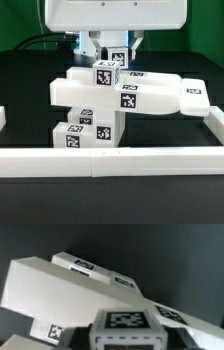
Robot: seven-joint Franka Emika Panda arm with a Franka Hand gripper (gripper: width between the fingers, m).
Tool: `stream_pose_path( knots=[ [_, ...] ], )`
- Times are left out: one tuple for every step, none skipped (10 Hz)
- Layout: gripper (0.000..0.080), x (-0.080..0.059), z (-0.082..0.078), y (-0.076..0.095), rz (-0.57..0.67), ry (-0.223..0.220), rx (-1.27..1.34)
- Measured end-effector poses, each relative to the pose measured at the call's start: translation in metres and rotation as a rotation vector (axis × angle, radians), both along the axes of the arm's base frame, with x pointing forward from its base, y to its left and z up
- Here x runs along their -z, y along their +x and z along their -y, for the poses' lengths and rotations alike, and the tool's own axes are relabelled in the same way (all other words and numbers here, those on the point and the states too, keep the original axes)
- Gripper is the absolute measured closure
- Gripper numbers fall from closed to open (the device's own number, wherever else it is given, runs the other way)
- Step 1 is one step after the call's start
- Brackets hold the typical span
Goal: Assemble chair
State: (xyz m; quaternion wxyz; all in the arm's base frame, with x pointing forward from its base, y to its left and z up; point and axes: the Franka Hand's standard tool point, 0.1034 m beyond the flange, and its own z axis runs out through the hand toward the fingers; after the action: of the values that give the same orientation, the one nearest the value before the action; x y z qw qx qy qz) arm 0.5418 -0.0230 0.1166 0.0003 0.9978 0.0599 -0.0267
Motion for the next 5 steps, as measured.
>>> stream_pose_path(
  knots=[
    [0.0517, 0.0000, 0.0001, 0.0000, 0.000, 0.000, 0.000],
    [0.0517, 0.0001, 0.0001, 0.0000, 0.000, 0.000, 0.000],
    [0.0517, 0.0001, 0.0001, 0.0000, 0.000, 0.000, 0.000],
    [0.0517, 0.0001, 0.0001, 0.0000, 0.000, 0.000, 0.000],
    [0.0517, 0.0001, 0.0001, 0.0000, 0.000, -0.001, 0.011]
  ],
)
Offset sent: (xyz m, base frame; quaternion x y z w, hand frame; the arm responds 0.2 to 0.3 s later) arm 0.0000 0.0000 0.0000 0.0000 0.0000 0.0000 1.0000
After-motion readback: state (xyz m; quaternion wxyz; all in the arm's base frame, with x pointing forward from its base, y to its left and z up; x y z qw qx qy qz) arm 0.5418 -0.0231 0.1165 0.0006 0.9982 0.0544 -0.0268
